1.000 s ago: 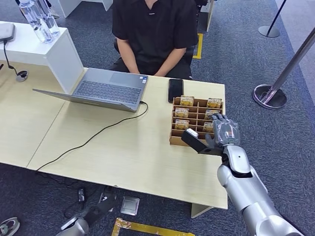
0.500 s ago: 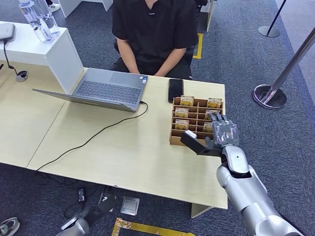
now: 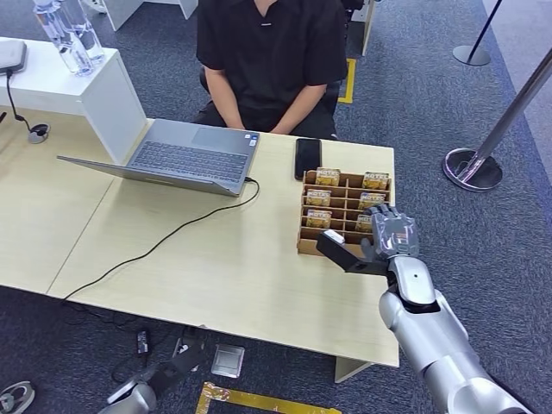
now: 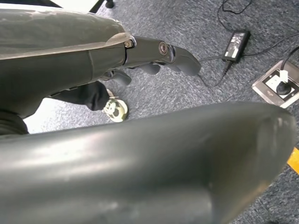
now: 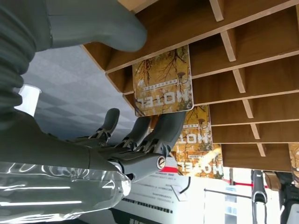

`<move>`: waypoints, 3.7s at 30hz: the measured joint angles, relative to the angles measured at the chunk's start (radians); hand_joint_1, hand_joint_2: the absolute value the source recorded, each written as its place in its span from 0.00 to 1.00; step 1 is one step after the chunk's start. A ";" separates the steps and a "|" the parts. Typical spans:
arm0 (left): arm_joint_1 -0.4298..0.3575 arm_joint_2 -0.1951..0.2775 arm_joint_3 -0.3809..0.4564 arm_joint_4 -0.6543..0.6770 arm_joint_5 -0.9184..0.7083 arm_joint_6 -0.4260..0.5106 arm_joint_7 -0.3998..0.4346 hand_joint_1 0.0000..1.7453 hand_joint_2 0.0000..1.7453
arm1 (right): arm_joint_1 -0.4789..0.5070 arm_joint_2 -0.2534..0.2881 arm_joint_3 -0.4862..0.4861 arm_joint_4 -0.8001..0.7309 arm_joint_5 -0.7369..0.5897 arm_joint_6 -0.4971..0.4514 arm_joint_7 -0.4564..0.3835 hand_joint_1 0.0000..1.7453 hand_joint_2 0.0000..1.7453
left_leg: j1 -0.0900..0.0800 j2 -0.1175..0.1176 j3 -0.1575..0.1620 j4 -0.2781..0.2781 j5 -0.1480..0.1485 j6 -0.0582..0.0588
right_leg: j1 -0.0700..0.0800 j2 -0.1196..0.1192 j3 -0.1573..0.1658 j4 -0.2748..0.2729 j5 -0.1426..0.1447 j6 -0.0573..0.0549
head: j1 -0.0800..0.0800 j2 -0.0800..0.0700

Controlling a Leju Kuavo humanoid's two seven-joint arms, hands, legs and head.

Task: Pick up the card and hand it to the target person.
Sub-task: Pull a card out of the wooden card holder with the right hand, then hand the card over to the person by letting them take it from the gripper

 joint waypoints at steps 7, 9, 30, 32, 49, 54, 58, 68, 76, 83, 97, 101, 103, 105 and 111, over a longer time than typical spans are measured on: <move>0.000 0.000 0.000 0.000 -0.003 0.000 0.000 0.00 0.00 | -0.002 -0.003 0.000 0.000 0.002 -0.008 0.011 0.71 1.00 | 0.000 0.000 0.000 0.000 0.000 0.000 | 0.000 0.000 0.000 0.000 0.000 0.000 | 0.000 0.000; 0.000 0.000 0.000 0.000 -0.003 0.000 0.000 0.00 0.00 | -0.003 -0.004 0.000 0.000 0.003 -0.009 0.014 0.75 1.00 | 0.000 0.000 0.000 0.000 0.000 0.000 | 0.000 0.000 0.000 0.000 0.000 0.000 | 0.000 0.000; 0.000 0.000 0.000 0.000 -0.004 0.007 -0.009 0.00 1.00 | -0.004 -0.007 0.000 0.000 -0.008 -0.035 0.001 0.98 1.00 | 0.000 0.000 0.001 0.000 0.000 0.000 | 0.000 0.000 0.001 0.000 0.000 0.000 | 0.000 0.000; 0.000 0.000 0.000 0.000 -0.004 0.016 -0.024 0.00 1.00 | -0.003 -0.008 0.000 0.000 -0.021 -0.046 -0.007 0.99 1.00 | 0.000 0.000 0.001 0.000 0.000 0.000 | 0.000 0.000 0.001 0.000 0.000 0.000 | 0.000 0.000; -0.001 0.000 0.000 0.000 -0.002 0.039 -0.049 0.00 1.00 | -0.006 -0.010 -0.065 -0.034 -0.148 -0.168 -0.115 1.00 1.00 | 0.000 0.000 0.000 0.000 0.000 0.000 | 0.000 0.000 0.001 0.000 0.001 0.001 | 0.000 0.000; -0.002 0.000 0.000 0.000 0.000 0.053 -0.084 0.00 1.00 | -0.015 -0.009 -0.107 -0.072 -0.170 -0.189 -0.141 1.00 1.00 | 0.000 0.000 0.001 0.000 0.000 0.000 | 0.000 0.000 0.001 0.000 0.001 0.001 | 0.001 0.000; -0.003 0.000 0.000 0.000 0.000 0.059 -0.102 0.00 1.00 | -0.017 -0.008 -0.127 -0.091 -0.171 -0.192 -0.144 1.00 1.00 | 0.000 0.000 0.000 0.000 0.000 0.000 | 0.000 0.000 0.001 0.000 0.001 0.001 | 0.000 0.000; -0.005 0.000 0.000 0.000 0.001 0.077 -0.078 0.00 1.00 | -0.009 0.009 -0.201 -0.144 -0.326 -0.258 -0.291 1.00 1.00 | 0.000 0.000 0.000 0.000 0.000 0.000 | 0.000 0.000 0.001 0.000 0.001 0.001 | 0.000 0.000; -0.007 0.000 0.000 0.000 0.001 0.080 -0.074 0.00 1.00 | 0.031 0.043 -0.276 -0.244 -0.535 -0.299 -0.486 1.00 1.00 | 0.000 0.000 0.000 0.000 0.000 0.000 | 0.000 0.000 0.000 0.000 0.001 0.001 | 0.000 0.000; -0.010 0.000 0.000 0.000 -0.001 0.080 -0.074 0.00 1.00 | 0.037 0.078 -0.286 -0.258 -0.568 -0.265 -0.507 1.00 1.00 | 0.000 0.000 0.000 0.000 0.000 0.000 | 0.000 0.000 0.000 0.000 0.001 0.001 | 0.001 0.000; -0.018 0.000 -0.007 0.000 -0.038 0.090 -0.087 0.00 1.00 | -0.002 0.162 -0.262 -0.189 -0.526 -0.263 -0.424 1.00 1.00 | 0.000 0.000 0.000 0.000 0.000 0.000 | 0.000 0.000 0.000 0.000 0.001 0.001 | 0.000 0.000; -0.018 0.000 -0.010 0.000 -0.041 0.092 -0.068 0.00 0.25 | -0.002 0.165 -0.258 -0.176 -0.542 -0.294 -0.413 0.04 1.00 | 0.000 0.000 0.000 0.000 0.000 0.000 | 0.000 0.000 0.000 0.000 0.001 0.001 | 0.000 0.000; -0.017 0.000 -0.010 0.000 -0.041 0.090 -0.061 0.00 0.00 | -0.001 0.160 -0.259 -0.172 -0.560 -0.312 -0.412 0.00 0.50 | 0.000 0.000 0.000 0.000 0.000 0.000 | 0.000 0.000 0.000 0.000 0.001 0.001 | 0.000 0.000; -0.017 0.000 -0.010 0.000 -0.041 0.084 -0.054 0.00 0.00 | 0.000 0.151 -0.260 -0.171 -0.576 -0.329 -0.414 0.00 0.00 | 0.000 0.000 0.000 0.000 0.000 0.000 | 0.000 0.000 0.000 0.000 0.001 0.001 | 0.000 0.000; -0.018 0.000 -0.011 0.001 -0.045 0.071 -0.042 0.00 0.00 | 0.019 0.121 -0.274 -0.172 -0.622 -0.371 -0.441 0.00 0.00 | 0.000 0.000 0.000 0.000 0.000 0.000 | 0.000 0.000 0.000 0.000 0.001 0.001 | 0.001 0.000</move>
